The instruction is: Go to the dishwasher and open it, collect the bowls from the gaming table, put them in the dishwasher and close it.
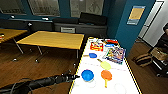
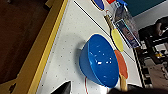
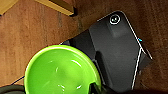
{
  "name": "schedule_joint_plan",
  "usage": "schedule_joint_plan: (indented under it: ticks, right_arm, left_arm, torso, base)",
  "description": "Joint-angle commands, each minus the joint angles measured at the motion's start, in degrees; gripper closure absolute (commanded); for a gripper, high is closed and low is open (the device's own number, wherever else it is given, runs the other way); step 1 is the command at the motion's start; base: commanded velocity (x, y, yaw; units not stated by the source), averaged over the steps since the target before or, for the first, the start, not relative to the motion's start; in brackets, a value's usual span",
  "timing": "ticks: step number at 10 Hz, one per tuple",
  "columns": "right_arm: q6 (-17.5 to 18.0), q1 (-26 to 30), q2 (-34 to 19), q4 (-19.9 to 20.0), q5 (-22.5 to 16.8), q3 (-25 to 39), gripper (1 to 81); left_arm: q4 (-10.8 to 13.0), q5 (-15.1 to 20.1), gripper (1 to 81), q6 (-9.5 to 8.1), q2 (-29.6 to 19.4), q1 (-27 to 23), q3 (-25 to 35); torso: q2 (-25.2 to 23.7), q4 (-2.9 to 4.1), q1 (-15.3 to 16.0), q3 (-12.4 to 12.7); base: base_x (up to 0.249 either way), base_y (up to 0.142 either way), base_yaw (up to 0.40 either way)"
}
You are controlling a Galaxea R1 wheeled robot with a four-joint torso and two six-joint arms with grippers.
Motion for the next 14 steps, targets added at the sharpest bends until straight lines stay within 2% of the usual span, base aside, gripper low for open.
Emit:
schedule_joint_plan:
  ticks: [1,6,8,11,14]
  right_arm:
    - [0.02,1.59,-2.27,-1.26,-2.33,0.63,81.1]
    - [0.02,1.59,-2.09,-1.26,-2.33,0.36,81.1]
    - [0.02,1.68,-2.09,-1.26,-2.33,0.45,81.1]
    - [0.02,1.68,-2.09,-1.26,-2.42,0.36,81.1]
    - [0.02,1.68,-2.01,-1.26,-2.33,0.36,81.1]
  left_arm:
    - [-0.09,1.13,1.0,-0.34,2.89,-8.63,-0.72]
    - [0.09,0.96,1.0,-0.25,5.09,-8.45,-1.77]
    - [-0.09,-1.06,1.0,-0.34,5.79,-8.37,-3.71]
    - [0.09,-1.15,1.0,-0.25,8.25,-8.19,-7.83]
    - [0.09,-1.24,1.0,0.1,10.01,-6.87,-9.07]
  torso:
    - [0.0,0.0,0.0,0.0]
    - [0.0,0.0,0.0,-0.02]
    - [0.0,0.0,0.0,-0.02]
    - [0.0,0.0,0.0,-0.02]
    - [0.0,0.0,0.0,-0.02]
  base:
    - [0.0,0.0,0.0]
    - [0.0,0.0,0.0]
    - [0.0,0.0,0.0]
    - [0.0,0.0,0.0]
    - [0.0,0.0,0.0]
